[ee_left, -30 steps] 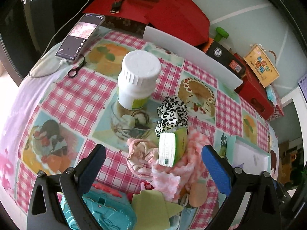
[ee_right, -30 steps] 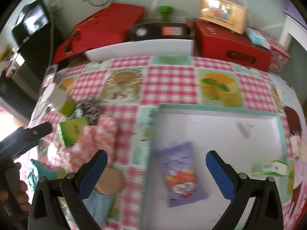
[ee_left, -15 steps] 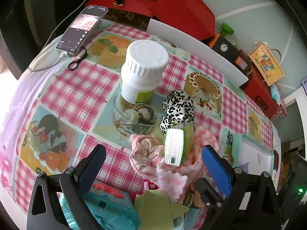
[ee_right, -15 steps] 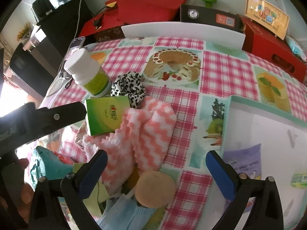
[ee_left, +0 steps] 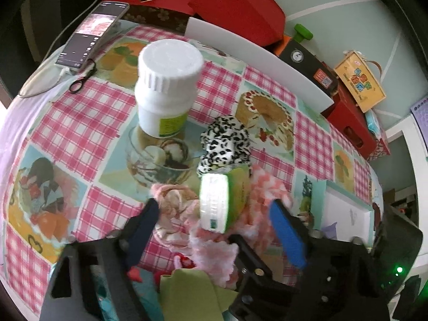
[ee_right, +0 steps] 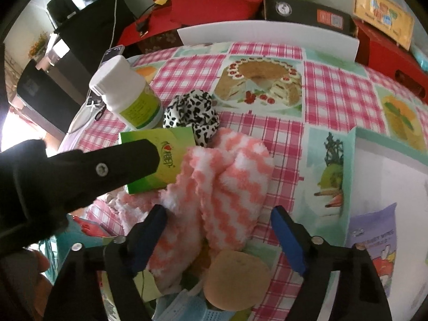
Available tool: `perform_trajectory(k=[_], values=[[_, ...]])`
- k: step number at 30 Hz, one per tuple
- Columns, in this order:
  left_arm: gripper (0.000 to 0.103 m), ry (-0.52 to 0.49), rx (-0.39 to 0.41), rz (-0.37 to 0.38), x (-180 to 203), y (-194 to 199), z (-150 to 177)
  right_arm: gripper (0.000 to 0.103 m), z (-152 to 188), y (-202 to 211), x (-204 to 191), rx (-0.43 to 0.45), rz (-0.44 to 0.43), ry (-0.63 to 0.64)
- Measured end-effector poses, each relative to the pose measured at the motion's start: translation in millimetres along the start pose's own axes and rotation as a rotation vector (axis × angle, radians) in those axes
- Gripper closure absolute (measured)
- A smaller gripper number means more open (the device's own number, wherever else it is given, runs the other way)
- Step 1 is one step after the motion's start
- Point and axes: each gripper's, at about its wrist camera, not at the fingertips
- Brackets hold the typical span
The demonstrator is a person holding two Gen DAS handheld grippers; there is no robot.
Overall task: Organize soft objects
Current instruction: 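Move both tools back toward the pile of soft items, then grasp the green tissue pack with the left tool while the right tool grasps the pink-white socks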
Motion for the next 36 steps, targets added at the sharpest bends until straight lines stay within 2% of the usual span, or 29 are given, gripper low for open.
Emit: perform_trajectory(k=[2, 5, 7, 9, 11, 18, 27, 36], values=[[0.033, -0.008, -0.003, 0.004, 2.7, -2.9, -0.2, 0.027, 0.2, -1.5, 2.6, 0.002, -0.025, -0.012], [0.052, -0.016, -0.008, 0.013, 5.4, -6.6, 0.0, 0.04, 0.7, -1.1, 2.2, 0.006, -0.05, -0.008], [0.057, -0.021, -0.003, 0.017, 6.5, -6.7, -0.1, 0.052, 1.1, -2.2, 1.2, -0.001, -0.071, -0.005], [0.066, -0.021, 0.002, 0.017, 6.0, -7.0, -0.3, 0.054, 1.8, -1.9, 0.7, 0.0, -0.078, -0.003], [0.073, -0.015, 0.003, 0.022, 4.1, -6.7, -0.4, 0.063, 1.6, -1.2, 0.9, 0.004, -0.089, -0.003], [0.076, -0.02, 0.02, 0.033, 4.0, -4.8, 0.6, 0.079, 1.9, 0.0, 5.1, 0.014, -0.11, -0.019], [0.077, 0.024, 0.028, 0.058, -6.5, 2.4, -0.2, 0.085, 1.9, 4.5, 7.7, 0.024, -0.11, -0.022], [0.077, 0.059, 0.05, 0.052, -13.7, 8.8, -0.5, 0.087, 1.0, 12.2, 21.6, 0.036, -0.093, -0.037]])
Point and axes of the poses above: each gripper's, at about its wrist camera, not at the fingertips, and y roughly against the way its jaws point, x to its right, z to its underside
